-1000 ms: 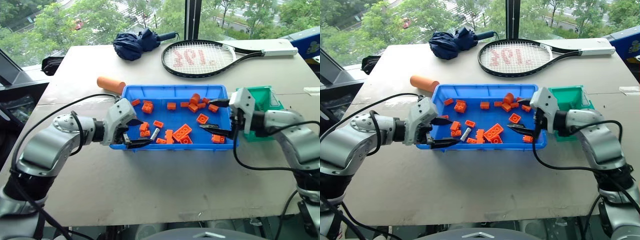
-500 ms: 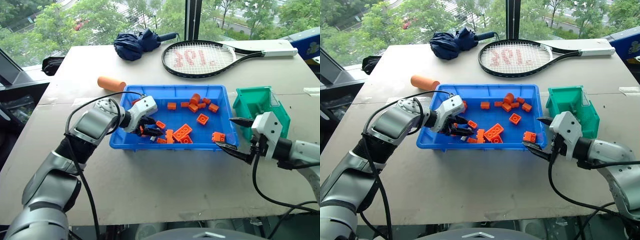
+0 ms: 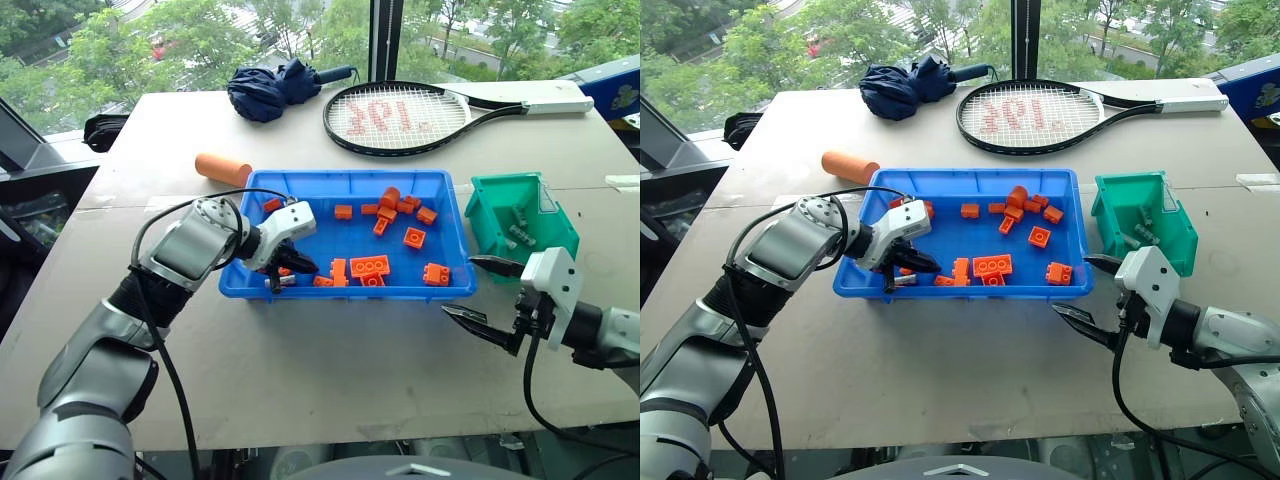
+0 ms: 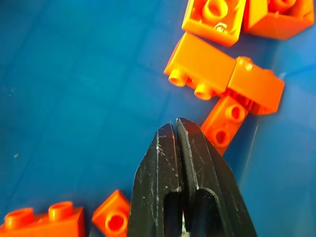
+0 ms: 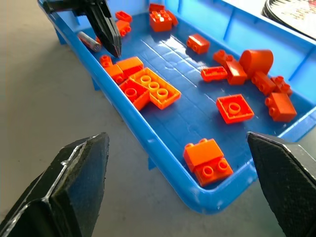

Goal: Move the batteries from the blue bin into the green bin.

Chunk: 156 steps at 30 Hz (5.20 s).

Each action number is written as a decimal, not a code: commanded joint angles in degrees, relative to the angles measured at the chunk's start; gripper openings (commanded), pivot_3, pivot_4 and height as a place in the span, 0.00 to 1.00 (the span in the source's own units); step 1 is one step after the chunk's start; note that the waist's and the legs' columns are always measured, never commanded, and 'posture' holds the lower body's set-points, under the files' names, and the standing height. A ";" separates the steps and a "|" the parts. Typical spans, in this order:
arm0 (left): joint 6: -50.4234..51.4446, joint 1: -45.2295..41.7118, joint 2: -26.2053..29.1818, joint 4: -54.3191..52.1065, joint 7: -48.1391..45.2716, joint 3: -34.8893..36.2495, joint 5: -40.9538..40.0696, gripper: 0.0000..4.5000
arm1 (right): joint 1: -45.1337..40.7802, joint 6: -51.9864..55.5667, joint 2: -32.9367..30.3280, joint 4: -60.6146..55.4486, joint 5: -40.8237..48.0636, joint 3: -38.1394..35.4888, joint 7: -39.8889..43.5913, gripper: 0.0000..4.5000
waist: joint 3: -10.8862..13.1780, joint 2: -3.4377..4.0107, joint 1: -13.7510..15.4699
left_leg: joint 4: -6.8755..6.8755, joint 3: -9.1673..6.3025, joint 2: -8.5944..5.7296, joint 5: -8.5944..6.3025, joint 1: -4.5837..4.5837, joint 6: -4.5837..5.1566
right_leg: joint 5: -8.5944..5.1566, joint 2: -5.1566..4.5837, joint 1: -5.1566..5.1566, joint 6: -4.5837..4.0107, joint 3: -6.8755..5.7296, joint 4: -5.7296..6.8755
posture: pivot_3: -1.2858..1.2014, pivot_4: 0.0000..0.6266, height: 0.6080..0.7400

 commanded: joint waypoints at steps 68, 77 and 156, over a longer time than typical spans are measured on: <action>-31.94 -17.27 -5.53 18.96 -20.44 1.28 11.96 0.01 | -11.16 -8.18 0.31 7.77 1.14 3.39 0.53 1.00 | 0.06 -0.11 1.14 | 0.44 -0.05 -0.07 -0.10 -0.14 0.18 | 0.06 0.10 0.12 0.11 -0.18 0.00 | 0.52 0.24 1.00; -40.88 -24.33 -19.95 38.76 -11.21 -1.52 19.50 0.01 | -10.99 -8.71 0.02 8.38 -1.04 2.99 -1.23 1.00 | 0.10 -0.18 1.01 | 0.46 -0.03 -0.09 -0.11 -0.17 0.19 | 0.07 0.09 0.11 0.14 -0.15 0.00 | 0.52 0.24 1.00; 1.10 -0.32 -7.86 -24.78 10.51 27.63 -30.50 1.00 | -36.25 27.95 -4.20 20.26 -13.25 -1.39 -4.86 0.01 | 0.14 -0.19 0.53 | 0.38 0.19 -0.01 -0.15 -0.16 0.20 | 0.13 -0.03 -0.03 0.19 0.14 -0.03 | 0.52 0.24 1.00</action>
